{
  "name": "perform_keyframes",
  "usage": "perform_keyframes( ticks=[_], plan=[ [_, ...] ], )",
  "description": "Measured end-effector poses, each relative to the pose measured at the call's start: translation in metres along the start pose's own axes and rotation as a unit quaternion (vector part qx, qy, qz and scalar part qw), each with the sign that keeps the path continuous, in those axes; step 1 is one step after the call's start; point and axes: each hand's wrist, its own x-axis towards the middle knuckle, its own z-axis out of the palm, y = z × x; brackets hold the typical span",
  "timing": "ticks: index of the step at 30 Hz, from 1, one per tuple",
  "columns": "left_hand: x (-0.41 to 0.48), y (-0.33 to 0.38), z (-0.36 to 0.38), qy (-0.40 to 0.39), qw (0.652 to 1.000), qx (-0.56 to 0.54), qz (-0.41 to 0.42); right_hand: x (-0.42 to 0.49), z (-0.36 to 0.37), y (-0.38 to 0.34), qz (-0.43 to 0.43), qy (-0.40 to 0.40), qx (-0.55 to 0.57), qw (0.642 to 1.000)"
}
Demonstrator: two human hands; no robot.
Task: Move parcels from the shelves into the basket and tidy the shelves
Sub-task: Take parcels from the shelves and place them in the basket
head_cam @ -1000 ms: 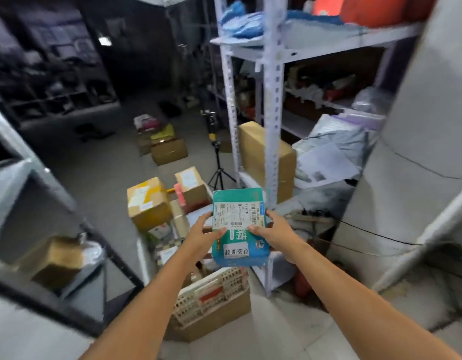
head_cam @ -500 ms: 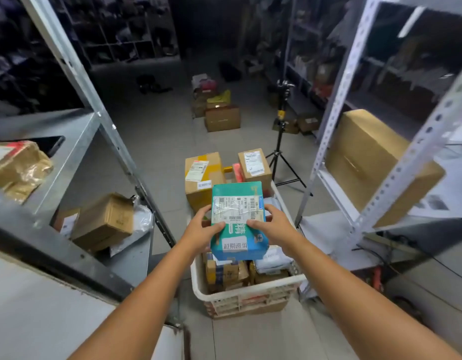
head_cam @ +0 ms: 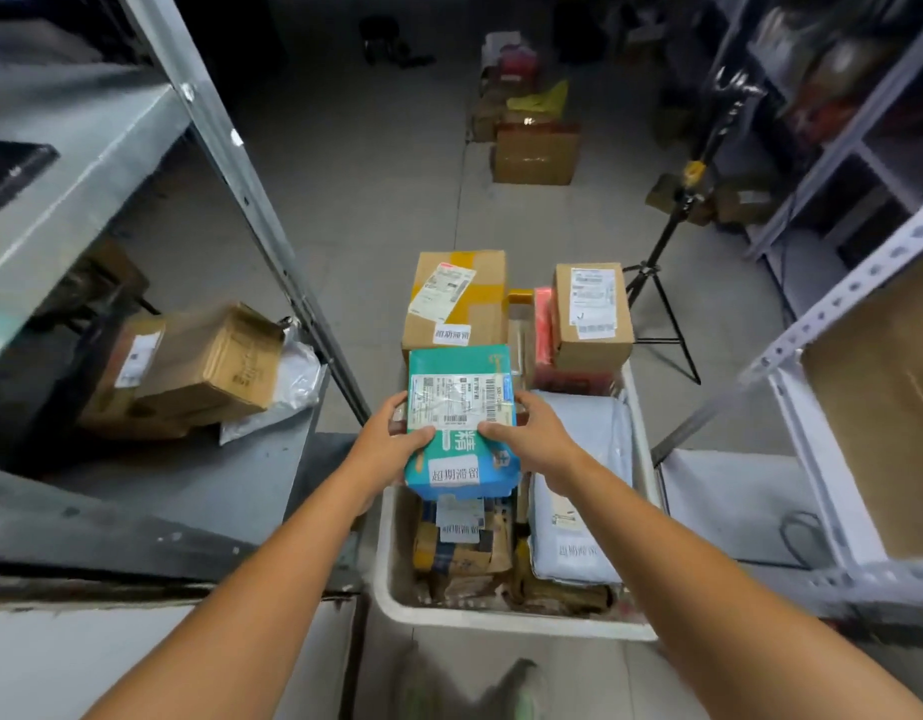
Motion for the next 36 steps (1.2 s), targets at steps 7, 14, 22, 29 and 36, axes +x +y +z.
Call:
perform_keyframes(
  ticks=[7, 14, 22, 29, 36],
  plan=[
    [0.042, -0.027, -0.013, -0.019, 0.999, 0.001, -0.034, 0.030, 0.025, 0.026, 0.035, 0.011, 0.002, 0.999],
    [0.067, -0.036, -0.031, -0.047, 0.998, 0.005, -0.042, 0.047, 0.044, 0.042, 0.058, 0.031, 0.017, 0.998],
    [0.077, -0.045, -0.035, -0.060, 0.995, -0.040, -0.062, 0.060, 0.051, 0.038, 0.052, 0.030, -0.002, 0.998],
    [0.073, -0.036, -0.031, -0.060, 0.996, -0.046, -0.048, 0.055, 0.048, 0.037, 0.046, 0.057, 0.037, 0.997],
    [0.071, -0.033, -0.023, -0.046, 0.997, -0.051, -0.037, 0.054, 0.043, 0.032, 0.028, 0.067, 0.029, 0.997]
  ],
)
